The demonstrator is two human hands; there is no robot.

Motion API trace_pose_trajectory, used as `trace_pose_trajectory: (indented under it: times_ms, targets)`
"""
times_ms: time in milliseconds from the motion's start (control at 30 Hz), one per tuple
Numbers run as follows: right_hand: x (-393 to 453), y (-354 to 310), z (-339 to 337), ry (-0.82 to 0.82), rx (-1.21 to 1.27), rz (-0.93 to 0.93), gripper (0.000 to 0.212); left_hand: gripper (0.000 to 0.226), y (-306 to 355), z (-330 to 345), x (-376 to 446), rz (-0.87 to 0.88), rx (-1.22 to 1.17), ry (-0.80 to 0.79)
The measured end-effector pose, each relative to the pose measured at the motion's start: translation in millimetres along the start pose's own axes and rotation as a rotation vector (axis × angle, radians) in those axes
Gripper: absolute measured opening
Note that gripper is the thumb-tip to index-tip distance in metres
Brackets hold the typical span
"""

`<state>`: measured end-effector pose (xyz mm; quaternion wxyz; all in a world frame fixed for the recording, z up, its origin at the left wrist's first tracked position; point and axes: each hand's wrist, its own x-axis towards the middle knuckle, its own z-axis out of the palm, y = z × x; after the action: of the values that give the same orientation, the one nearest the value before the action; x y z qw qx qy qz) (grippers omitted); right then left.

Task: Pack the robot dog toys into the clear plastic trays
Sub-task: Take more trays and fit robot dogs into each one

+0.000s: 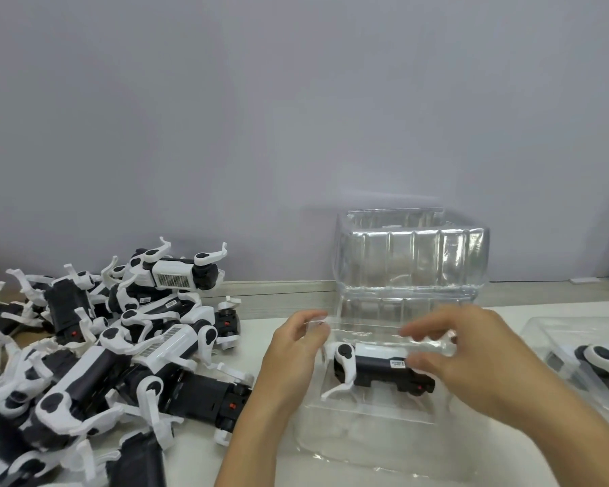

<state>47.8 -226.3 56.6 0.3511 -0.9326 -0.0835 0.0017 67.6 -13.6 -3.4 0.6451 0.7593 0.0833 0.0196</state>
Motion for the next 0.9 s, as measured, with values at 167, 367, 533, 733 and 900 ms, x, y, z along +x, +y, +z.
trace_pose_trajectory:
  times_ms: [167, 367, 533, 733, 900]
  targets:
    - [-3, 9, -5, -0.077, -0.073, 0.091, 0.025, 0.049, 1, 0, -3, 0.027, 0.045, -0.051]
    - [-4, -2, -8, -0.051, -0.164, 0.098, 0.026, 0.038, -1, 0, -2, 0.014, 0.066, -0.016]
    - [-12, 1, -24, -0.047, -0.178, 0.160, 0.025, 0.035, 0, 0, -3, -0.002, 0.046, -0.016]
    - [-7, -1, -11, -0.062, -0.191, 0.169, 0.029, 0.029, 1, 1, -3, 0.003, 0.059, -0.001]
    - [-6, 5, -15, -0.049, -0.153, 0.131, 0.025, 0.029, 4, 0, -5, -0.009, 0.078, -0.024]
